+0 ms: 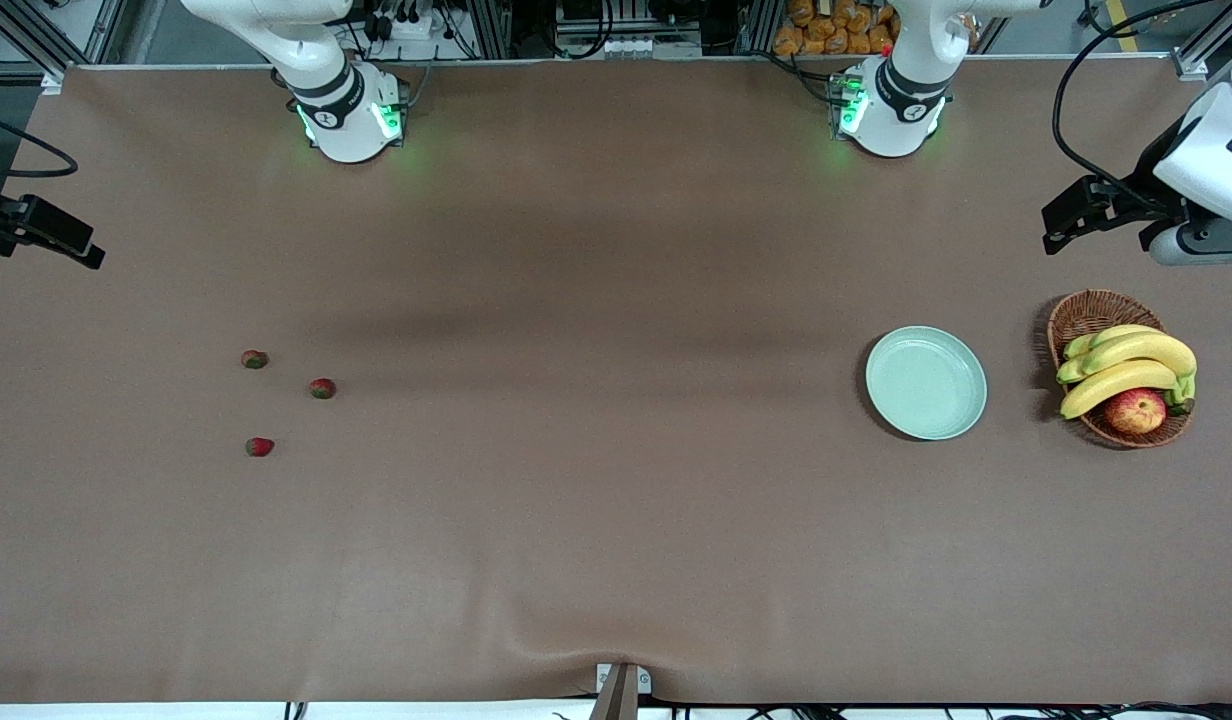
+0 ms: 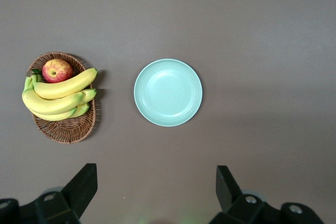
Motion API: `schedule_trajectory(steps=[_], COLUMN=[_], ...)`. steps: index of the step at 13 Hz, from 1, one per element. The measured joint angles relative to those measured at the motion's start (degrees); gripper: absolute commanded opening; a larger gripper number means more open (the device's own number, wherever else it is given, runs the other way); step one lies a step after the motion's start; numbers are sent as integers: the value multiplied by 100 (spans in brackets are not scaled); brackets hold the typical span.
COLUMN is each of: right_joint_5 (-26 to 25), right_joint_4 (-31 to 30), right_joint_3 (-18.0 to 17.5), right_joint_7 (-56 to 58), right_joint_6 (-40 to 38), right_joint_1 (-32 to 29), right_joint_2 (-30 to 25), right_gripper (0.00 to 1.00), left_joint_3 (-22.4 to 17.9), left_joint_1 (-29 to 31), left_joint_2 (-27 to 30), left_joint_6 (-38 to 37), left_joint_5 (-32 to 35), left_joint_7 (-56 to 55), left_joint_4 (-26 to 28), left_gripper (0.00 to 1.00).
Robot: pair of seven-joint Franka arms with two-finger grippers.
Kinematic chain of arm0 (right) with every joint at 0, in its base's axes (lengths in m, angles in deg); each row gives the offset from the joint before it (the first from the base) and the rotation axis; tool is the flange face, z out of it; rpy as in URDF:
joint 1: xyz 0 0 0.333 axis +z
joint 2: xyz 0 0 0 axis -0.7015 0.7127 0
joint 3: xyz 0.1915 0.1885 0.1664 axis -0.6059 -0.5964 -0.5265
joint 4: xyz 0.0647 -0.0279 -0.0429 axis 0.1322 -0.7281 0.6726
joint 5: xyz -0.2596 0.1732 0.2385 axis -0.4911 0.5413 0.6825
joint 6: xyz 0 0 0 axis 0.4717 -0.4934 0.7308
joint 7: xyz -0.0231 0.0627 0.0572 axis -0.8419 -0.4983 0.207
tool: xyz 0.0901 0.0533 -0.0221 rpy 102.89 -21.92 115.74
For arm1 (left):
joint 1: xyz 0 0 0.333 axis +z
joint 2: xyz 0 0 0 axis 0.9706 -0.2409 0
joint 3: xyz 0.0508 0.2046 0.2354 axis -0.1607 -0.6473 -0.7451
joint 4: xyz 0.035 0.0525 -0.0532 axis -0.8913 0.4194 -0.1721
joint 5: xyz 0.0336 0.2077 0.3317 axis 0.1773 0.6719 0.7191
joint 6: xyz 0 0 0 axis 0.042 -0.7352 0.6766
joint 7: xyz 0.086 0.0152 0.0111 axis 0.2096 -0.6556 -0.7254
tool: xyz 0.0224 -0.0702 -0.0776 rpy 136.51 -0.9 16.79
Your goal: Collect all strawberries into plate
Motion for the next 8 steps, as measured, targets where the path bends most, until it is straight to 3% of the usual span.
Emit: schedule_trajectory(steps=[8], right_joint_5=[0], right_joint_4=[0], right_joint_3=[0], right_joint_7=[0], right_joint_6=[0], right_joint_1=[0], right_joint_2=[0], right_gripper=[100], left_joint_3=[6], left_joint_1=[-29], left_joint_2=[73], left_joint_6=[-163], left_joint_5=[-136], left_joint_7=[-214], left_joint_4=[-95], left_gripper=[100])
